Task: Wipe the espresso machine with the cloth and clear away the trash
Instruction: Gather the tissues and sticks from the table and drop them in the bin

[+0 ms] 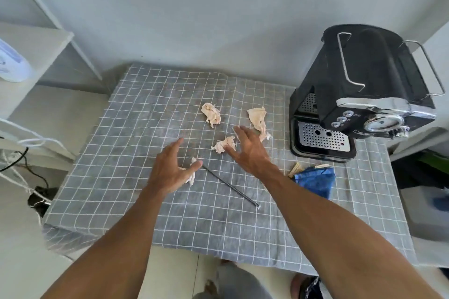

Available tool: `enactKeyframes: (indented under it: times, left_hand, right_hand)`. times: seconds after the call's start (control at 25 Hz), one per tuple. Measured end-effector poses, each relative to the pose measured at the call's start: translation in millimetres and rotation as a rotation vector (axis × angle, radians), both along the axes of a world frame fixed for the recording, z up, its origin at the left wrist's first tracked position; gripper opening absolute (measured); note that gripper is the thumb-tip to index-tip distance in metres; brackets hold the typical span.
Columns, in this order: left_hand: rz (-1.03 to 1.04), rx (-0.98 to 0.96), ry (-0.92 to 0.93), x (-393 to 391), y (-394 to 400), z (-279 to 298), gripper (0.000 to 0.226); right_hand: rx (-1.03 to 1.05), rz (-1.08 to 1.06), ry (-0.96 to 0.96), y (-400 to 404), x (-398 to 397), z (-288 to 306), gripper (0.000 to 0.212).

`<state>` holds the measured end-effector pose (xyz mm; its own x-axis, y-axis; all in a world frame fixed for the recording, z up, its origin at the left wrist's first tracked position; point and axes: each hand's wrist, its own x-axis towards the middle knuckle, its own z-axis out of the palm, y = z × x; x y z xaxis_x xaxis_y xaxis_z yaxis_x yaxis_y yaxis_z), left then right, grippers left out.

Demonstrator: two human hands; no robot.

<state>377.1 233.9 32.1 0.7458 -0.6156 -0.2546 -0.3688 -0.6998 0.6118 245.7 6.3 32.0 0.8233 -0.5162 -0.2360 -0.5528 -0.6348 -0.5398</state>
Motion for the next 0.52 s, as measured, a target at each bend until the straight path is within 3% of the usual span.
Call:
enactKeyframes:
  times: [0.32,0.52]
  left_hand:
    - [-0.103,0.075,-0.148,-7,12,-21,0.098]
    - [-0.113,-0.036,-0.059,-2,24,-29,0.061]
  right_hand:
    - [-0.119,0.109,-0.015,15,14,-23,0.057]
    - [-0.229,0.172,-0.086,24,19,-33,0.036]
